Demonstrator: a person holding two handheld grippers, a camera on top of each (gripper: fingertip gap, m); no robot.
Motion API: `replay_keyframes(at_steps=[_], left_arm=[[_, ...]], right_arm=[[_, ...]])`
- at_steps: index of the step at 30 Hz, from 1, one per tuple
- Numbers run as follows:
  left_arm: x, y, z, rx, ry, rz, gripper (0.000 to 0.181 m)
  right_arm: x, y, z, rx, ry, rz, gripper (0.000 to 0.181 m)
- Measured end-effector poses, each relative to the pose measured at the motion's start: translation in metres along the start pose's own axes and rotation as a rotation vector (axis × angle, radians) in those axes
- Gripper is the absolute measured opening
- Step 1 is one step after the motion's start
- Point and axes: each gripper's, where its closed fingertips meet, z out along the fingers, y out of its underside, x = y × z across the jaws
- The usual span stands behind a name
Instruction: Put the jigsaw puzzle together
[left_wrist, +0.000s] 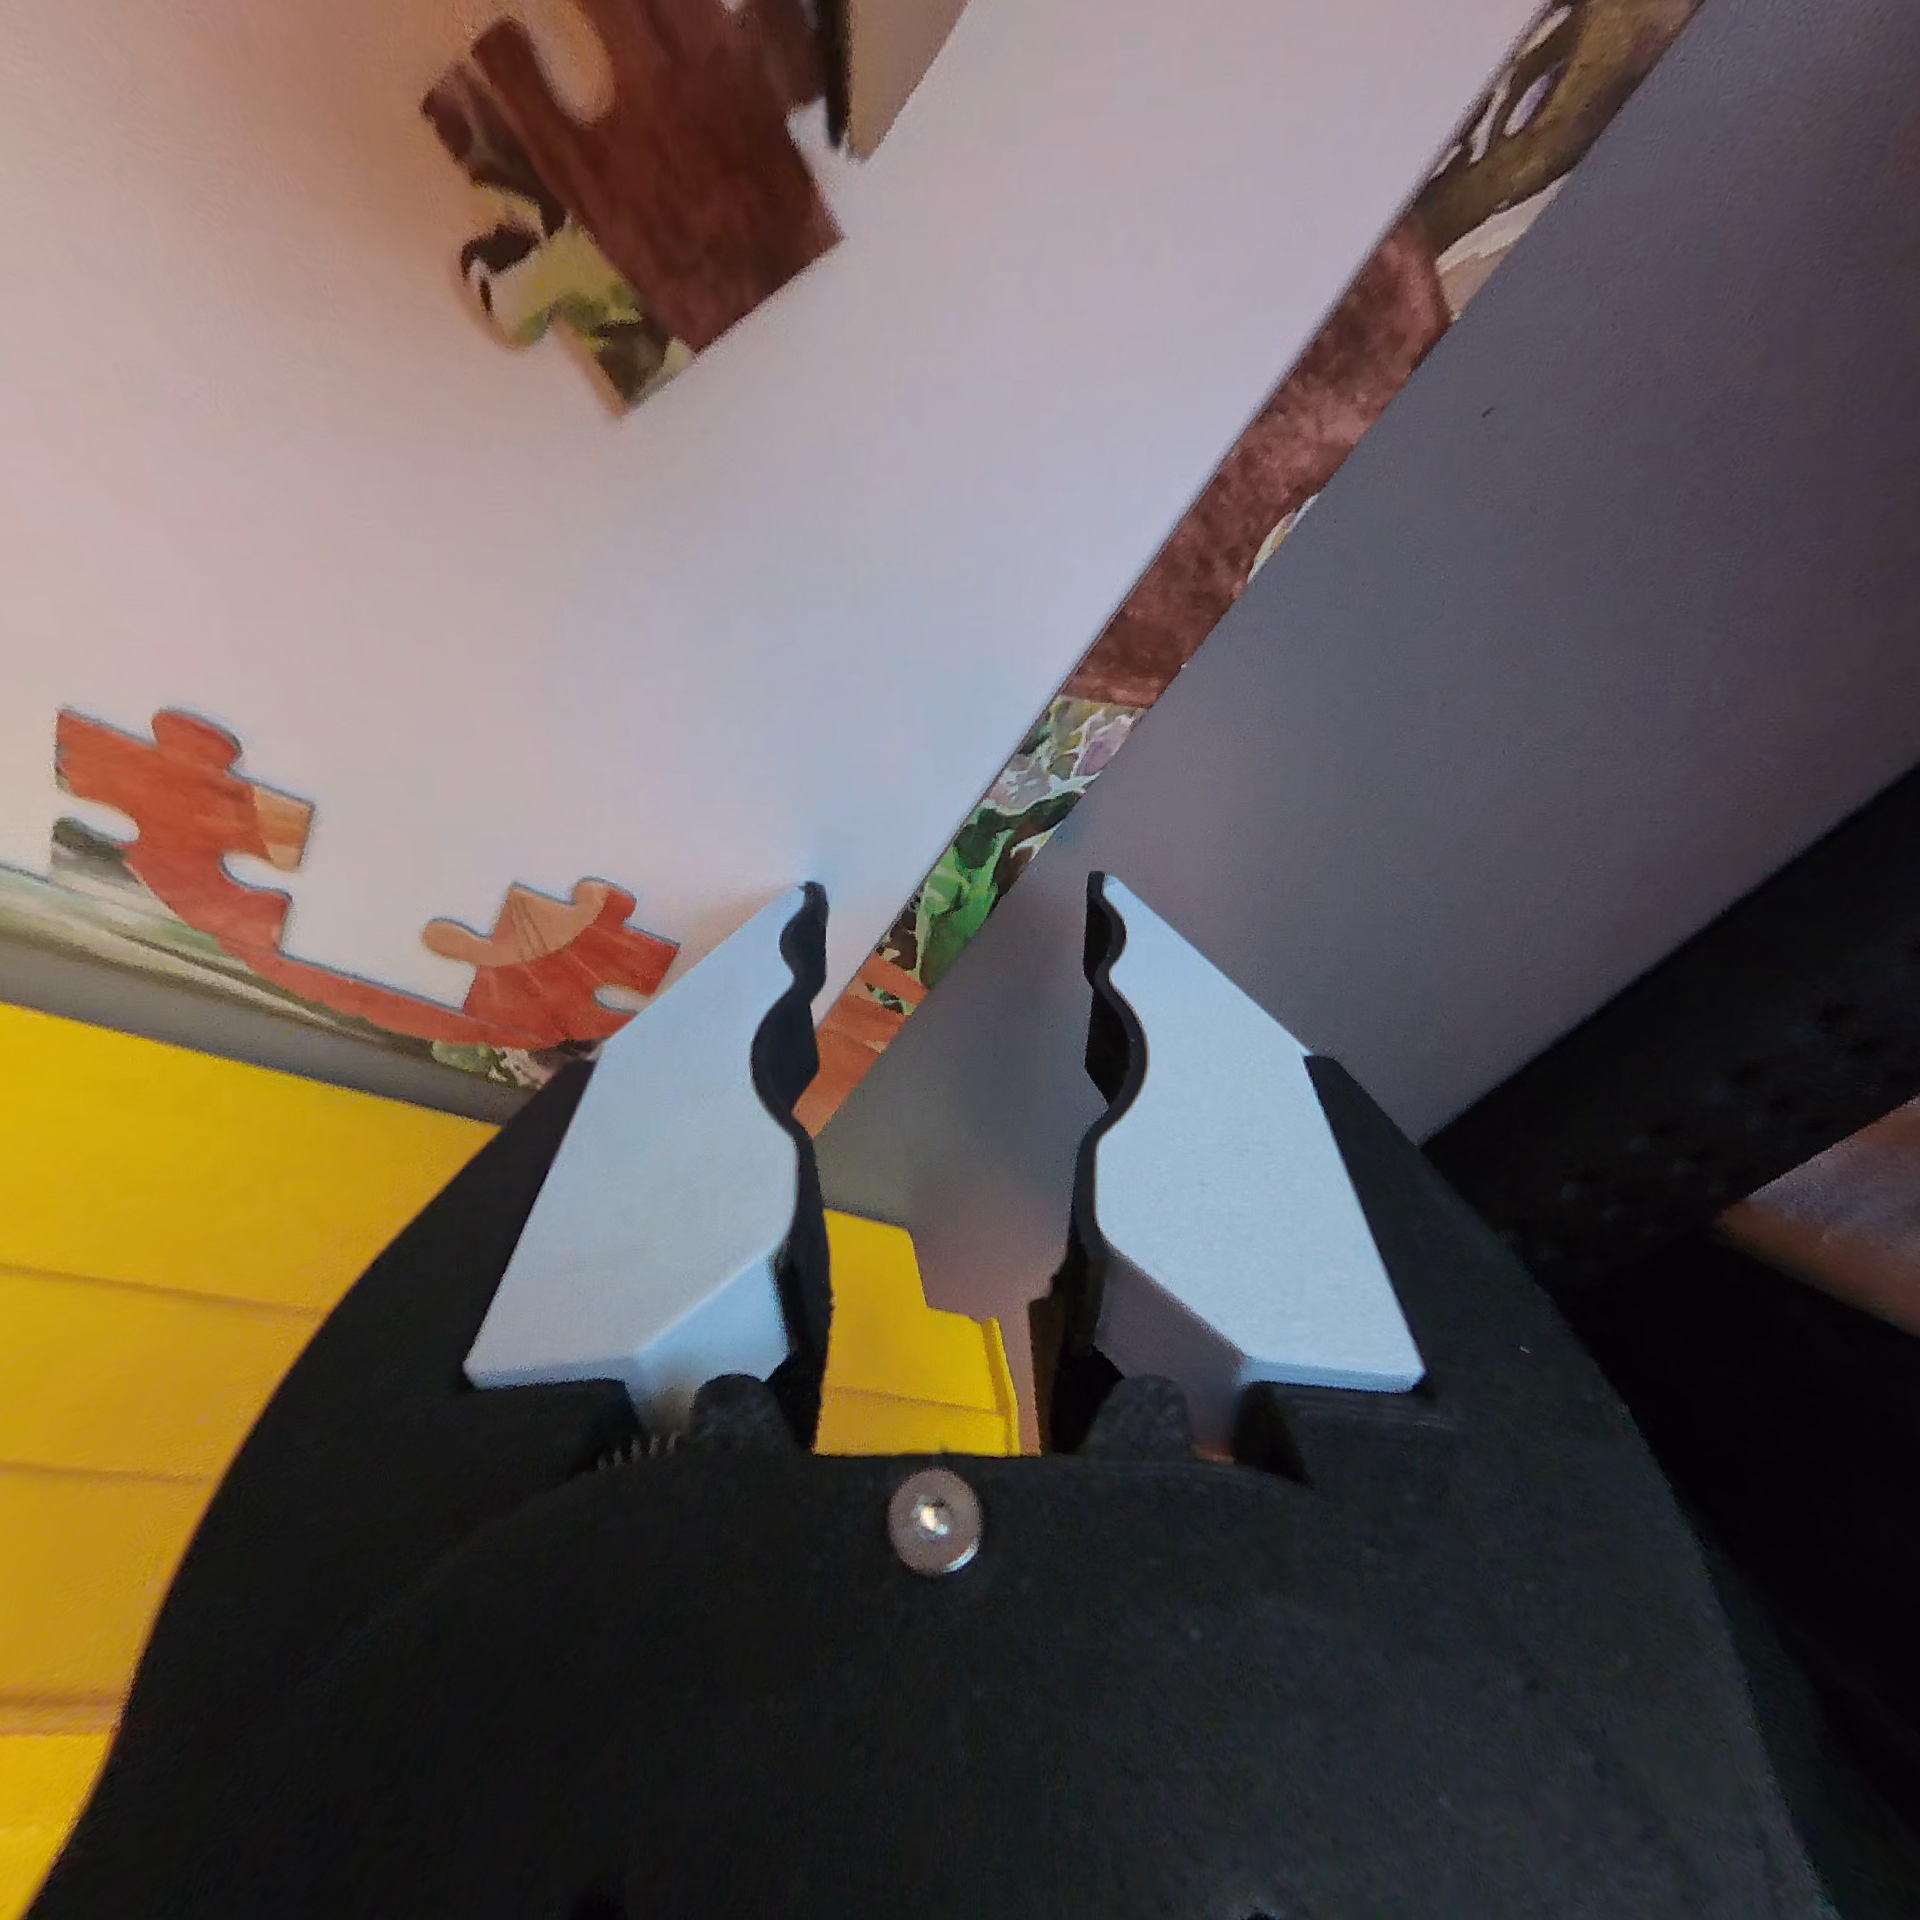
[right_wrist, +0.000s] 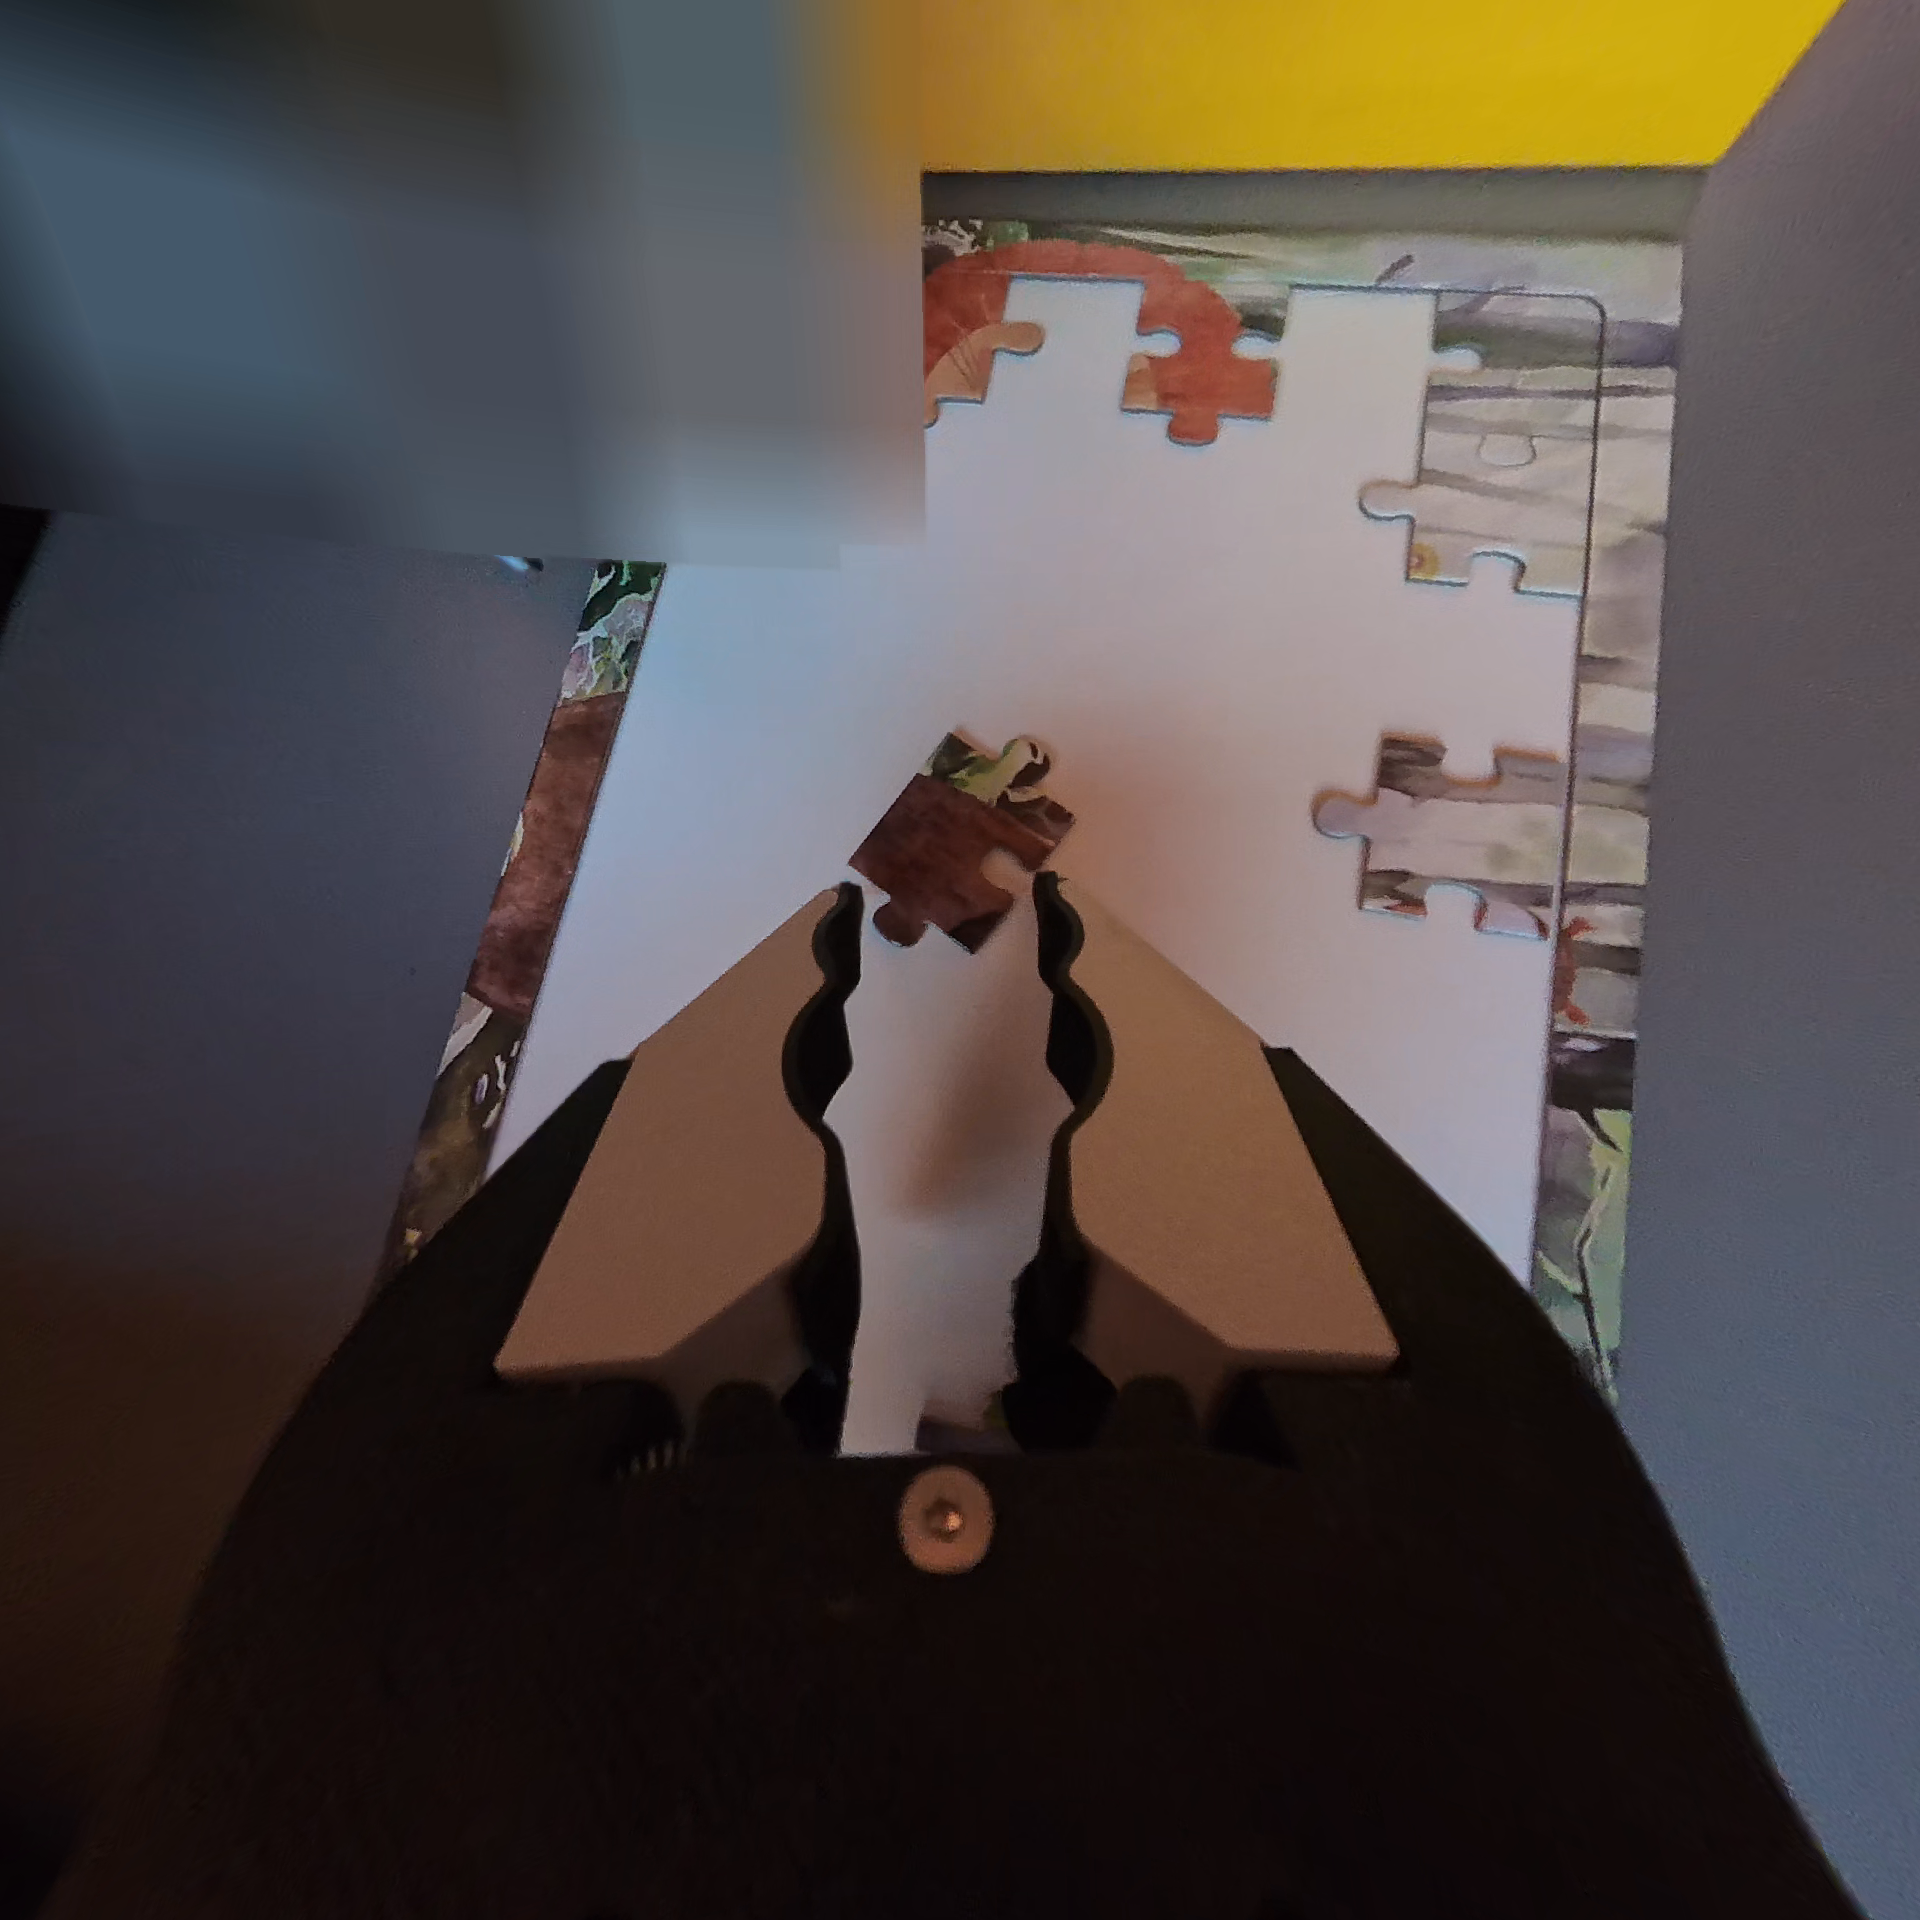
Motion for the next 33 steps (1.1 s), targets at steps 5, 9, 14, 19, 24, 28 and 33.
replay_keyframes(at_steps=[5,9,14,19,24,28,33], left_arm=[[-0.010,0.002,0.001,-0.009,-0.028,-0.025,0.032],[-0.008,0.002,0.000,-0.009,-0.031,-0.014,0.031],[-0.007,0.001,0.000,-0.007,-0.026,-0.014,0.033],[-0.007,0.000,0.000,-0.003,-0.019,-0.014,0.034],[-0.007,-0.001,0.001,-0.003,-0.022,-0.010,0.034],[-0.007,-0.001,0.000,-0.001,-0.019,-0.015,0.034],[-0.007,-0.001,0.001,-0.001,-0.021,-0.014,0.034]], right_arm=[[-0.008,-0.006,0.008,0.011,-0.023,-0.060,0.030],[-0.021,-0.013,0.017,0.026,-0.073,-0.102,0.027],[-0.033,-0.018,0.025,0.031,-0.118,-0.130,0.024],[-0.024,-0.016,0.015,0.052,-0.085,-0.119,0.026],[-0.019,-0.008,0.012,0.039,-0.076,-0.089,0.026],[-0.025,-0.008,0.014,0.024,-0.101,-0.095,0.021],[-0.033,-0.009,0.017,-0.014,-0.124,-0.099,0.021]])
